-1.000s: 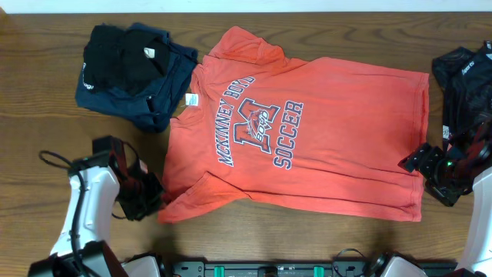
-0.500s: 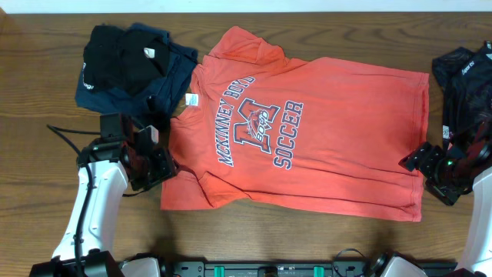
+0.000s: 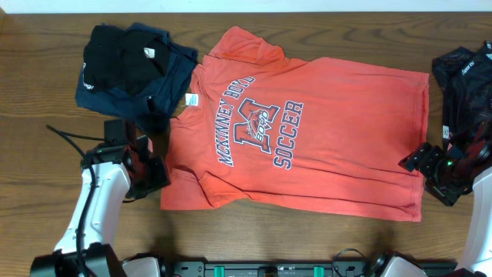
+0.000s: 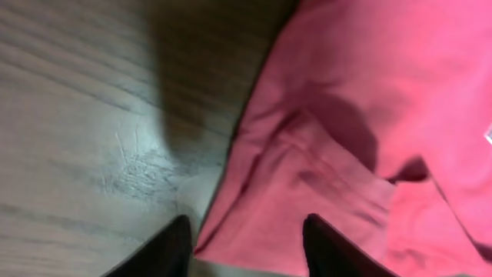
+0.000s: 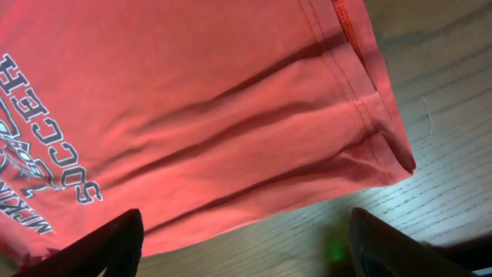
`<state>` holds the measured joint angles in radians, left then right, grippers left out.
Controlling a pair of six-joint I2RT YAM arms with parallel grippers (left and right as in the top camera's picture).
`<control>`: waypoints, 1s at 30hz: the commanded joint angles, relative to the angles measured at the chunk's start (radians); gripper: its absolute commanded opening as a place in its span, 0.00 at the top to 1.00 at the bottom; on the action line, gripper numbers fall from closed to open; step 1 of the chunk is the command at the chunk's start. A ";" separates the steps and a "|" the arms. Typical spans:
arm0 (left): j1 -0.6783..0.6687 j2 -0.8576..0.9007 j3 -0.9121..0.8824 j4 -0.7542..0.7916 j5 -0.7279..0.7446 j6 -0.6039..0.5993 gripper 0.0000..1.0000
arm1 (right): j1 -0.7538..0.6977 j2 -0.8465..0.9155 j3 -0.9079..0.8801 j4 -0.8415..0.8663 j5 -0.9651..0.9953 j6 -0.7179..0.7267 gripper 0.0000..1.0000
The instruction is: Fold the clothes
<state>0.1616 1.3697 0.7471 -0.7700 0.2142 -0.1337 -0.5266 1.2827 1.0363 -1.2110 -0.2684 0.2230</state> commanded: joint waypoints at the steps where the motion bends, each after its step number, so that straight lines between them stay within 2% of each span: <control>1: -0.002 0.043 -0.023 0.013 -0.020 0.021 0.64 | 0.016 0.000 -0.004 -0.001 0.002 0.001 0.17; 12: -0.011 0.184 -0.023 0.076 0.100 0.098 0.65 | 0.016 0.000 -0.004 -0.001 0.002 0.000 0.17; 21: -0.035 0.130 0.037 0.044 0.114 0.115 0.63 | 0.016 0.000 -0.004 0.004 0.002 0.001 0.17; 30: -0.040 0.136 0.037 0.099 0.114 0.115 0.63 | 0.016 0.000 -0.004 0.012 0.002 0.001 0.17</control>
<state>0.1284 1.4853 0.7757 -0.6701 0.3161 -0.0280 -0.5266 1.2827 1.0363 -1.2022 -0.2687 0.2230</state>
